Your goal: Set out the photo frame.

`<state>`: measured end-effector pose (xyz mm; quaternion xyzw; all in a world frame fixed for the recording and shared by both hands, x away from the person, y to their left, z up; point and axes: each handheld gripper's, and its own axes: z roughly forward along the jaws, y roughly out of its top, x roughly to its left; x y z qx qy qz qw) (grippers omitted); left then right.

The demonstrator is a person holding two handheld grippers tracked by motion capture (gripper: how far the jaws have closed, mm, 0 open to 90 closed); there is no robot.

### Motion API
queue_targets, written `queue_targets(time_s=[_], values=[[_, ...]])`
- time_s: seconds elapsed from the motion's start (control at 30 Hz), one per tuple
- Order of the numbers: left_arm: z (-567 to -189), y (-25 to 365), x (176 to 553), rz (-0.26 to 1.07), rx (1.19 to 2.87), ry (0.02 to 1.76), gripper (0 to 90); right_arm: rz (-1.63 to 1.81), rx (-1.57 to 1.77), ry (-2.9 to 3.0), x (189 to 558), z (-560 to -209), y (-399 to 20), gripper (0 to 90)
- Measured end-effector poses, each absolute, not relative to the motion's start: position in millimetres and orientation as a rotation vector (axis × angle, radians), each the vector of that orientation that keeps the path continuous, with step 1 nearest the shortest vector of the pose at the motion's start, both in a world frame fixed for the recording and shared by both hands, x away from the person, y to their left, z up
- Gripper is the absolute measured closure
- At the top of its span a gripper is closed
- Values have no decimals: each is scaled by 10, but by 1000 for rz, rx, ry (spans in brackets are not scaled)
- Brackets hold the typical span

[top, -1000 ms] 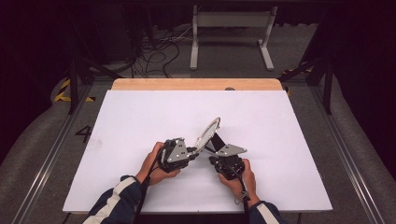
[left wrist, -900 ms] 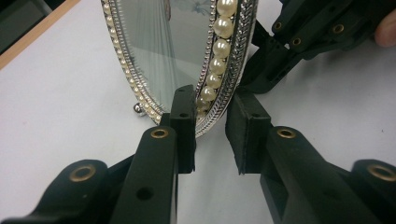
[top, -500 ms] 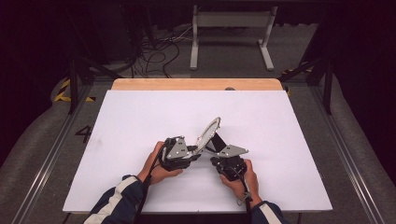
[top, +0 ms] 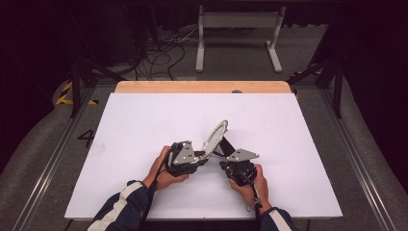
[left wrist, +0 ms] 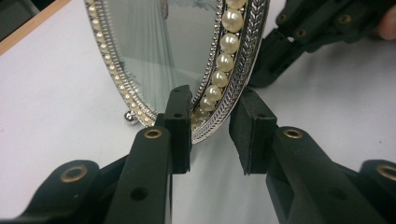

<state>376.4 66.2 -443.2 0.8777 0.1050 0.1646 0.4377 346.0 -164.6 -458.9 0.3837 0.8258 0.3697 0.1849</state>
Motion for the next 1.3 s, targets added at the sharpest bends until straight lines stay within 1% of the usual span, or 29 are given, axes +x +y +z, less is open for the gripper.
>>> queue_targets(time_s=[0.13, 0.23, 0.47, 0.57, 1.1, 1.23, 1.3], values=[[-4429, 639, 3744, 410, 2184, 252, 697, 1042, 1087, 2326, 3477, -4590, -1675, 900], [-4406, 609, 3690, 395, 2189, 230, 722, 1037, 1090, 2299, 3499, -4594, -1725, 900], [-4408, 588, 3681, 390, 2194, 227, 728, 1052, 1098, 2298, 3533, -4600, -1783, 900], [-4398, 583, 3672, 383, 2196, 220, 753, 1051, 1092, 2295, 3547, -4599, -1805, 900], [-4415, 524, 3685, 368, 2181, 221, 747, 1055, 1090, 2279, 3610, -4603, -1879, 900], [-4416, 532, 3683, 359, 2181, 227, 757, 1054, 1089, 2276, 3620, -4603, -1890, 900], [-4397, 554, 3672, 378, 2182, 228, 768, 1054, 1092, 2270, 3620, -4602, -1896, 900]])
